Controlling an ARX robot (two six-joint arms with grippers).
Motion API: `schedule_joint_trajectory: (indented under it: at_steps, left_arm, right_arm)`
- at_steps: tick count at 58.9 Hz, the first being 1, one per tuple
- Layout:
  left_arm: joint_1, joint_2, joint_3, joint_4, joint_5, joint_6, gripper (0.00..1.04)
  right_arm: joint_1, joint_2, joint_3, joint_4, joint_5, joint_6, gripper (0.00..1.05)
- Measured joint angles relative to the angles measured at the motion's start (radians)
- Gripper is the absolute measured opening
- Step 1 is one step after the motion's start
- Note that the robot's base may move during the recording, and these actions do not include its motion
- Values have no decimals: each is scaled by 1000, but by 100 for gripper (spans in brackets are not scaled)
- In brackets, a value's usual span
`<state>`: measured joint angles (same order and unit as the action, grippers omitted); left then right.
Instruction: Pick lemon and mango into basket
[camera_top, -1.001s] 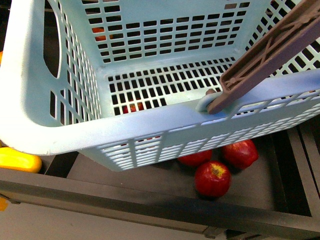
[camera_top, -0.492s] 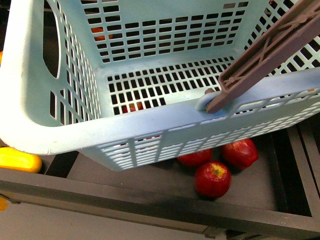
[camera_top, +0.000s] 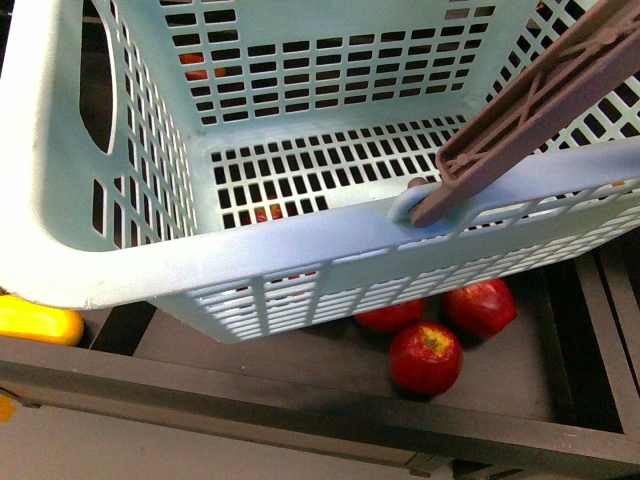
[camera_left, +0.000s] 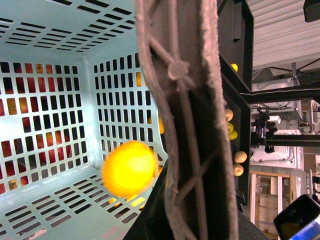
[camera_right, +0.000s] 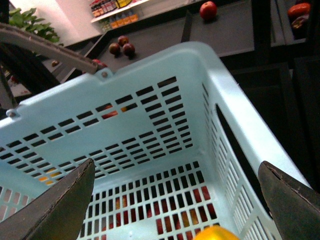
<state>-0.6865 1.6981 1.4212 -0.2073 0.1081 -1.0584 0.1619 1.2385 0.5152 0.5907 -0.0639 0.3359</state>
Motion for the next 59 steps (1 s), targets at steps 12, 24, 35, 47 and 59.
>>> schedule_joint_trajectory:
  at_steps: [12, 24, 35, 47, 59]
  left_arm:
    - [0, 4, 0, 0, -4, 3, 5]
    - [0, 4, 0, 0, -2, 4, 5]
    - [0, 4, 0, 0, 4, 3, 5]
    - [0, 4, 0, 0, -2, 5, 5]
    - [0, 4, 0, 0, -3, 6, 5]
  right_arm:
    - [-123, -109, 13, -72, 71, 45, 96]
    - [-243, -216, 11, -115, 80, -20, 90]
    - [-237, -328, -161, -40, -6, -286, 52]
    - [-168, -426, -280, -25, 57, -319, 17]
    - [-166, -554, -382, -47, 64, -330, 2]
